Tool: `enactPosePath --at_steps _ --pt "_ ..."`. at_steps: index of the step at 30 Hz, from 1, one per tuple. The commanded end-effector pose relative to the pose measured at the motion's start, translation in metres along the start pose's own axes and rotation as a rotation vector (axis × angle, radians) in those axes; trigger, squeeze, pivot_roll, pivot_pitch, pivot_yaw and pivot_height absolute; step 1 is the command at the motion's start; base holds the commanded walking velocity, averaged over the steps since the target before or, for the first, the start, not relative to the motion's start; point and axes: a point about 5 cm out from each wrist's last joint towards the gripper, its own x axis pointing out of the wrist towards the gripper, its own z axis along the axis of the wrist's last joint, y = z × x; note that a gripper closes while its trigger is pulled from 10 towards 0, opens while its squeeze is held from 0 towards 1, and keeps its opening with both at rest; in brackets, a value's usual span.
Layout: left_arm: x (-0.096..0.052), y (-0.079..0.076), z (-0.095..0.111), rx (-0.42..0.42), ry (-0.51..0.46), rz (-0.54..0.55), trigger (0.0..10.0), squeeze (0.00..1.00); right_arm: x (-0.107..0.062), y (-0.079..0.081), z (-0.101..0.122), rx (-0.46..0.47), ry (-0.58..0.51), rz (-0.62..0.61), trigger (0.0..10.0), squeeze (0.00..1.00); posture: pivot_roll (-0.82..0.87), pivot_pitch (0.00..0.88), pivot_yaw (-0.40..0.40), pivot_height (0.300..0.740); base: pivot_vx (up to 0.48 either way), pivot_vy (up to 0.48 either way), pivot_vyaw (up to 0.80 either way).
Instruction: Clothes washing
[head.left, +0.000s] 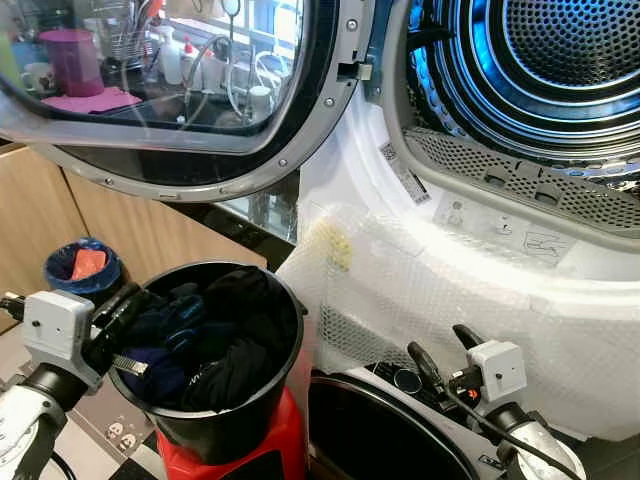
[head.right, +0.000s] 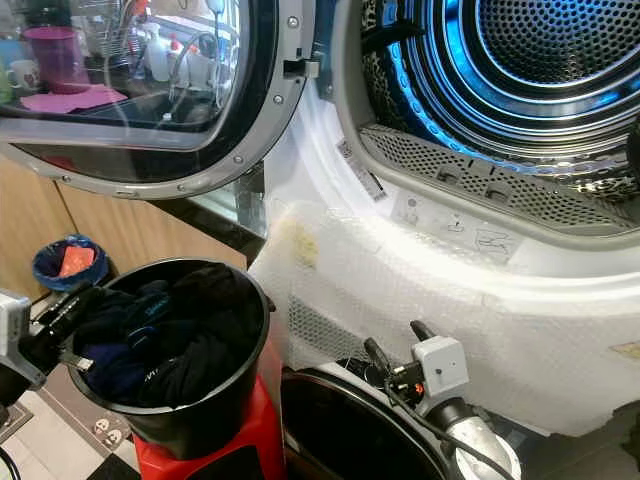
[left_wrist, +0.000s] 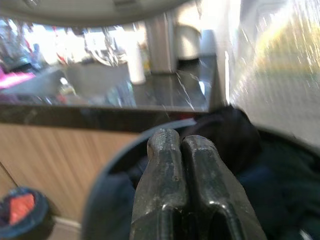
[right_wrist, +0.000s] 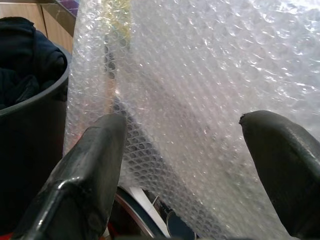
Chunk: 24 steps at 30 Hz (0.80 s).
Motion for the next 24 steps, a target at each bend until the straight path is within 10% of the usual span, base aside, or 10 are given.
enactPosePath --at_steps 1,24 --pt "0.001 -0.008 -0.002 -0.002 -0.002 -0.037 10.0 0.93 0.000 -0.003 0.002 -0.003 -0.005 -0.005 10.0 0.00 0.11 0.037 -0.110 0.740 0.000 0.000 0.00" --pt "-0.002 -0.087 -0.015 -0.177 0.079 -0.325 10.0 1.00 -0.003 -0.003 0.002 0.006 -0.006 -0.021 10.0 0.00 0.10 0.053 -0.091 0.740 0.000 0.000 0.00"
